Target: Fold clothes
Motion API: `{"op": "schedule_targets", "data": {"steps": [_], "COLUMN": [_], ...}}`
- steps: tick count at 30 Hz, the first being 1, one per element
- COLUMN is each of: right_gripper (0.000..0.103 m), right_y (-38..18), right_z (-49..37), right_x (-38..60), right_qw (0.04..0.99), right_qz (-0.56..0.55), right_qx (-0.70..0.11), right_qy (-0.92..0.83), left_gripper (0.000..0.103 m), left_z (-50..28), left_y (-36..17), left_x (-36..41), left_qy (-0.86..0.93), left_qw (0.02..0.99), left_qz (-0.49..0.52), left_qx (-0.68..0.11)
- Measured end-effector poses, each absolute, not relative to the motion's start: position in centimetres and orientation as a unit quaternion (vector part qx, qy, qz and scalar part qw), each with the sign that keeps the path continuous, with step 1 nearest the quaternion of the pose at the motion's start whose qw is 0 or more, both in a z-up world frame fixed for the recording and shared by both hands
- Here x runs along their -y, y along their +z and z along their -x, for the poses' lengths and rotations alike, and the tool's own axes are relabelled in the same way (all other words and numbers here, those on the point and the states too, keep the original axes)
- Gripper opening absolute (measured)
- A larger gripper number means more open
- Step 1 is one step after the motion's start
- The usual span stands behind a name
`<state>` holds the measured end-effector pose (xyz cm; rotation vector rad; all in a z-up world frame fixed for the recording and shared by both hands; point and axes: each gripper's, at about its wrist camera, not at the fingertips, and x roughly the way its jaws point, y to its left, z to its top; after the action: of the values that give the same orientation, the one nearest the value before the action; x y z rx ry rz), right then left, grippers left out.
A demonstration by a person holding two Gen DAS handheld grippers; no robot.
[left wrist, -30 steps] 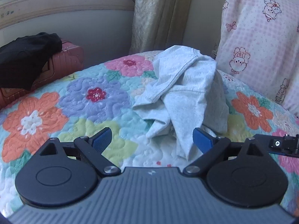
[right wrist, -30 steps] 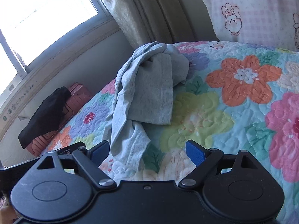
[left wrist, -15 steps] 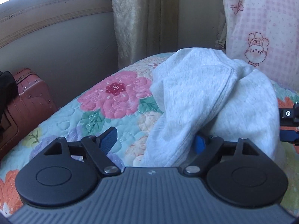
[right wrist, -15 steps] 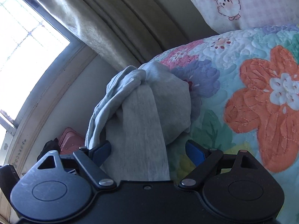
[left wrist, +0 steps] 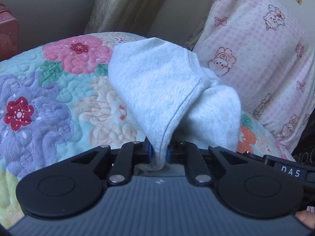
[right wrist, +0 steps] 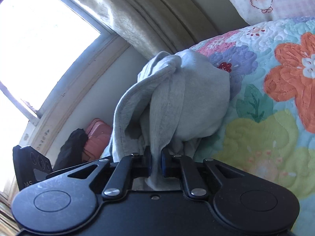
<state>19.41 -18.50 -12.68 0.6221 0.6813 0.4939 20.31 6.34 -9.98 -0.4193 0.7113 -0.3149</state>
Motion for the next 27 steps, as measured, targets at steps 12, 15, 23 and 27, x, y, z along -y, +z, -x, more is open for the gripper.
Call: {"op": "schedule_targets", "data": {"steps": [12,15,23,27], "right_gripper": [0.012,0.012,0.012,0.012], "right_y": [-8.0,-6.8,-3.5,-1.9], "right_z": [-4.9,-1.0,6.0,8.0], "right_x": [22.5,22.9,24.8,25.1], "right_qw": [0.846,0.852,0.857,0.875], "right_qz": [-0.294,-0.276,-0.286,-0.259], "right_qx": [-0.338,-0.342,-0.324,-0.315], "right_qy": [0.289,0.284,0.282,0.261], "left_gripper": [0.007,0.006,0.005,0.005], "left_z": [-4.8,-1.2,6.1,7.1], "left_y": [-8.2,-7.1,-1.3,-1.0], "left_x": [-1.7,-0.5,0.7,1.4], "left_qy": [-0.203,-0.208,-0.242,-0.261], "left_qw": [0.887,0.891,0.911,0.908], "left_qz": [0.251,0.235,0.19,0.181], "left_qx": [-0.33,-0.327,-0.276,-0.275]}}
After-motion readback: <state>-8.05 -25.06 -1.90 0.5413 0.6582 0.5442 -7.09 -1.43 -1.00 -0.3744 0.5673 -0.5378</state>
